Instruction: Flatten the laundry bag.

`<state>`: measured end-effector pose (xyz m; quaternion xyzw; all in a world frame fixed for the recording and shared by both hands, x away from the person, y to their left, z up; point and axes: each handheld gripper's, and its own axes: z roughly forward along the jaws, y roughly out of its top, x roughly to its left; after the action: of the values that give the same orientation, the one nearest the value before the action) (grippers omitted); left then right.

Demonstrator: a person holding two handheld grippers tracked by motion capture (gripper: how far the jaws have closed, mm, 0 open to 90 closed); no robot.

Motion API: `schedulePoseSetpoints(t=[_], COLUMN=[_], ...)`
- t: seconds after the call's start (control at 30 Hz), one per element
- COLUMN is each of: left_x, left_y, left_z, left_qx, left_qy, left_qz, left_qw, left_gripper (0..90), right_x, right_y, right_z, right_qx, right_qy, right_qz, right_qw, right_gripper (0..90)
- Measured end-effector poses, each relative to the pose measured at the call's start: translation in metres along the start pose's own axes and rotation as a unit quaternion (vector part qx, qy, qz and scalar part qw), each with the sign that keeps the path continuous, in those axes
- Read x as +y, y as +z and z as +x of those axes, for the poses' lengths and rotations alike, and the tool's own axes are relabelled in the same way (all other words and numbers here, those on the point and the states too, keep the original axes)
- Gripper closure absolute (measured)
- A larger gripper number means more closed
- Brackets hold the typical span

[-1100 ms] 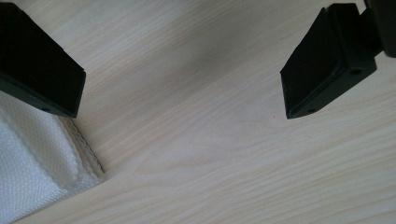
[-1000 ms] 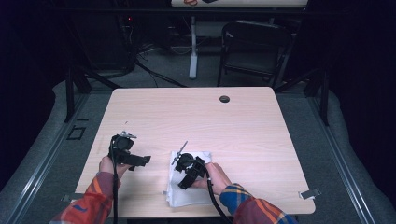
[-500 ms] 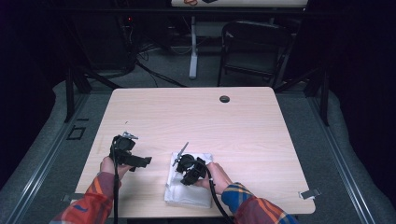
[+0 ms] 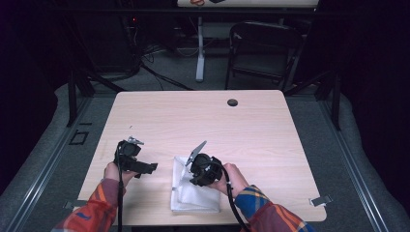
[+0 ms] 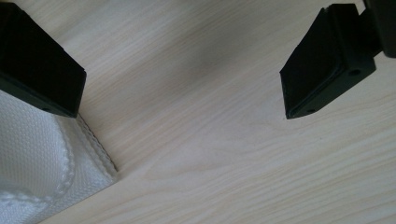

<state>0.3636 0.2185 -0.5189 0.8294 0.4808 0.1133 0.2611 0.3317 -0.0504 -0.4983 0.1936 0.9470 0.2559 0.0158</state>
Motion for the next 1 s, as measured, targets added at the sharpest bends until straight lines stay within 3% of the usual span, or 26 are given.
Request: schedulePoseSetpoints(t=[0.13, 0.23, 0.3, 0.33, 0.37, 0.4, 0.43, 0.47, 0.53, 0.57, 0.63, 0.7, 0.77, 0.83, 0.87, 1.0], left_x=[0.001, 0.001, 0.002, 0.002, 0.003, 0.004, 0.006, 0.006, 0.009, 0.009, 0.011, 0.012, 0.013, 0.014, 0.014, 0.016], left_y=[0.002, 0.006, 0.007, 0.008, 0.009, 0.01, 0.015, 0.015, 0.018, 0.02, 0.024, 0.029, 0.036, 0.041, 0.042, 0.043], left_z=[-0.007, -0.013, -0.018, -0.023, -0.027, -0.031, -0.044, -0.044, -0.057, -0.06, -0.063, -0.064, -0.064, -0.064, -0.064, -0.068], left_qx=[-0.007, -0.032, -0.058, -0.076, -0.089, -0.106, -0.124, -0.124, -0.119, -0.116, -0.113, -0.119, -0.131, -0.142, -0.149, -0.161], left_qy=[0.007, 0.003, 0.002, 0.006, 0.008, 0.011, 0.018, 0.018, 0.046, 0.046, 0.054, 0.052, 0.048, 0.046, 0.042, 0.05], left_qz=[0.004, 0.004, -0.002, -0.004, -0.006, -0.005, -0.005, -0.005, -0.005, -0.007, -0.007, -0.003, 0.008, 0.013, 0.011, 0.007], left_qw=[0.9999, 0.9995, 0.9983, 0.9971, 0.996, 0.9943, 0.9921, 0.9921, 0.9918, 0.9921, 0.9921, 0.9915, 0.9902, 0.9887, 0.9878, 0.9857], left_gripper=[4.0, 8.3, 14.7, 16.2, 24.7, 24.7, 31.4, 33.1, 35.5, 38.4, 49.7, 53.0, 63.9, 68.5, 82.9, 86.7], right_x=[-0.005, -0.009, -0.012, -0.013, -0.015, -0.015, -0.015, -0.015, -0.015, -0.015, -0.015, -0.015, -0.016, -0.016, -0.016, -0.016], right_y=[-0.012, -0.019, -0.021, -0.021, -0.022, -0.022, -0.021, -0.021, -0.02, -0.02, -0.02, -0.019, -0.017, -0.016, -0.014, -0.011], right_z=[-0.001, -0.004, -0.006, -0.006, -0.007, -0.007, -0.007, -0.007, -0.006, -0.006, -0.005, -0.005, -0.006, -0.006, -0.006, -0.007], right_qx=[-0.009, -0.012, -0.014, -0.016, -0.016, -0.016, -0.016, -0.016, -0.017, -0.018, -0.018, -0.015, -0.012, -0.011, -0.009, -0.002], right_qy=[0.0, 0.005, 0.008, 0.008, 0.007, 0.007, 0.006, 0.006, 0.002, 0.001, -0.001, 0.0, 0.0, 0.0, 0.001, 0.004], right_qz=[-0.013, -0.023, -0.025, -0.031, -0.031, -0.031, -0.031, -0.031, -0.033, -0.032, -0.032, -0.031, -0.03, -0.029, -0.018, -0.008], right_qw=[0.9999, 0.9997, 0.9995, 0.9994, 0.9994, 0.9994, 0.9994, 0.9994, 0.9993, 0.9993, 0.9993, 0.9994, 0.9995, 0.9995, 0.9998, 1.0], right_gripper=[81.4, 81.4, 81.4, 81.4, 81.4, 81.4, 81.4, 81.4, 81.4, 81.4, 81.4, 81.4, 81.4, 81.4, 81.3, 79.8])
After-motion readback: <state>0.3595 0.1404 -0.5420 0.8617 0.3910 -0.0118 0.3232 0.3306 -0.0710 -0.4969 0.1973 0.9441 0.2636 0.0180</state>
